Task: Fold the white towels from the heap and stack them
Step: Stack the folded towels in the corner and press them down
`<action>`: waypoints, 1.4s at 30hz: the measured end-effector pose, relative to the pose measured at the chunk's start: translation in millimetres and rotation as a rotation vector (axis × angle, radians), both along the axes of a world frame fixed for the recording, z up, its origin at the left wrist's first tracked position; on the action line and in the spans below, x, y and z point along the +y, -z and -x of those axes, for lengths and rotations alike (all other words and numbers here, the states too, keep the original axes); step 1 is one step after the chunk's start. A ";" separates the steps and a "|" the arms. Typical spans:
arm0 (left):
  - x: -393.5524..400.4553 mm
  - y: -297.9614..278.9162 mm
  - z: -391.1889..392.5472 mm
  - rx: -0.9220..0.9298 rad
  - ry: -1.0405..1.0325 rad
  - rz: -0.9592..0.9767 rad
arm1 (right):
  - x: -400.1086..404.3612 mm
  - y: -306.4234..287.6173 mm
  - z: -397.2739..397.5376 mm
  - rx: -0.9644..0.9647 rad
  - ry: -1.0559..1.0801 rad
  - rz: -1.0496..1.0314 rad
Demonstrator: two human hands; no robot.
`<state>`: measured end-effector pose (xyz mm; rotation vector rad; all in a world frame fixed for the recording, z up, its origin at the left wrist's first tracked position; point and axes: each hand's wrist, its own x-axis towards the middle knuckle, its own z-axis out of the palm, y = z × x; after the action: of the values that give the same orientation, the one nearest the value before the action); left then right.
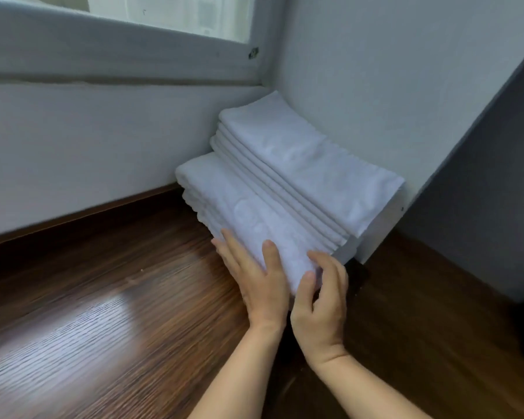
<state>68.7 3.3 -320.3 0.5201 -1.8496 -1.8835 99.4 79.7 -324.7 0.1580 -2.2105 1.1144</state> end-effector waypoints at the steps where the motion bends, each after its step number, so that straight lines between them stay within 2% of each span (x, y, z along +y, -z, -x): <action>1: 0.0 0.0 -0.9 -0.007 0.044 -0.007 | -3.1 2.5 1.1 -0.021 0.089 0.200; 3: 0.5 -1.5 -1.9 -0.011 0.083 -0.011 | -17.4 0.3 8.2 -0.144 0.210 0.559; 6: -0.4 -2.9 -2.7 -0.003 0.107 -0.023 | -32.5 -3.0 25.1 -0.309 0.177 0.777; 8: -4.7 -3.7 -1.5 -0.033 0.154 -0.018 | -35.1 -3.9 35.3 -0.328 0.196 0.777; 11: -5.6 -3.9 -4.9 0.018 0.136 0.007 | -31.3 5.2 31.9 -0.343 0.221 0.761; 14: -5.4 -8.8 -3.4 0.006 0.130 0.016 | -31.5 5.8 32.1 -0.346 0.168 0.721; 17: -1.7 -16.6 3.3 0.011 0.050 0.074 | -32.6 3.3 36.5 -0.314 0.208 0.822; 19: -3.6 -25.4 8.3 0.178 -0.005 0.288 | -32.5 0.2 35.7 -0.265 0.205 0.805; 21: -7.0 -33.7 18.8 0.302 0.039 0.596 | -32.4 -1.0 37.3 -0.272 0.170 0.761; 24: -12.6 -39.0 40.2 0.317 0.178 1.056 | -33.5 3.6 43.2 -0.375 0.166 0.755; 27: -17.7 -33.6 47.2 0.249 0.276 1.267 | -34.4 0.7 42.2 -0.396 0.189 0.734; 35: -23.1 -32.7 44.2 0.164 0.369 1.236 | -34.0 -8.7 39.6 -0.485 0.230 0.674; 38: -24.5 -38.2 40.9 0.080 0.448 1.241 | -29.4 -18.9 38.7 -0.597 0.235 0.679; 42: -32.4 -66.3 37.4 -0.101 0.604 1.312 | -35.1 -44.7 42.2 -0.764 0.341 0.670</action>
<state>31.3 -29.1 -253.9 -0.4435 -2.9459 -0.4897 57.1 44.6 -280.0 -1.0392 -2.1698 1.8262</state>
